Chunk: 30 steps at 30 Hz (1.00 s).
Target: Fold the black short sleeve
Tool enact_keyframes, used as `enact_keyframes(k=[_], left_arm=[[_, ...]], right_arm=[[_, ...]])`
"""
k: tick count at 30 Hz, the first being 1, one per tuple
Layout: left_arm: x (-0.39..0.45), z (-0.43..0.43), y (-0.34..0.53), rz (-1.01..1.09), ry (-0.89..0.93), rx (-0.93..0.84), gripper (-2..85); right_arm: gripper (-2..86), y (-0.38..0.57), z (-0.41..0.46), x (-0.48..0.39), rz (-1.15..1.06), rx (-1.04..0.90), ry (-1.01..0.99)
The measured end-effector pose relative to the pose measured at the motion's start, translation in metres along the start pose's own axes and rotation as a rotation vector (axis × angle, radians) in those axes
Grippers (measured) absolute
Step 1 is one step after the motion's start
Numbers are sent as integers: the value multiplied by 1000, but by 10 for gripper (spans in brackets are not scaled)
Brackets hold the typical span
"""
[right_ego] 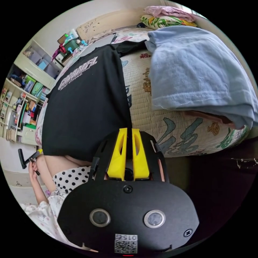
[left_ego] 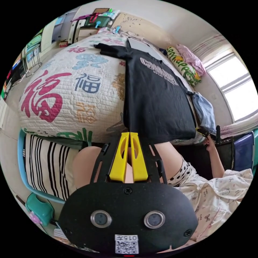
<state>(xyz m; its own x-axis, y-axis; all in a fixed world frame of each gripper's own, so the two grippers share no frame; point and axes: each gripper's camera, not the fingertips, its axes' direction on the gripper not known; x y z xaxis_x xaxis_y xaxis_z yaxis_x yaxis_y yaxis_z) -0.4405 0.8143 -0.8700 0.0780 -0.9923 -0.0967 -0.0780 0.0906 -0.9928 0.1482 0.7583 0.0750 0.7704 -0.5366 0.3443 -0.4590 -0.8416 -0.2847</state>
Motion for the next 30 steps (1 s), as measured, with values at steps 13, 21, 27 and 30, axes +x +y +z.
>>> enact_keyframes(k=[13, 21, 27, 30], left_arm=[[6, -3, -22, -8, 1, -65, -8], [16, 1, -42, 7, -31, -135, -8], [13, -9, -54, 7, 36, -111, -8], [12, -12, -62, 1, 50, -111, -8]], right_arm=[[-3, 200, -321, -125, 163, 878, -262], [-5, 442, -561, -260, -319, 1521, -938], [-6, 559, -616, -283, -419, 1805, -1151], [-6, 559, -635, -275, -397, 1785, -1274]])
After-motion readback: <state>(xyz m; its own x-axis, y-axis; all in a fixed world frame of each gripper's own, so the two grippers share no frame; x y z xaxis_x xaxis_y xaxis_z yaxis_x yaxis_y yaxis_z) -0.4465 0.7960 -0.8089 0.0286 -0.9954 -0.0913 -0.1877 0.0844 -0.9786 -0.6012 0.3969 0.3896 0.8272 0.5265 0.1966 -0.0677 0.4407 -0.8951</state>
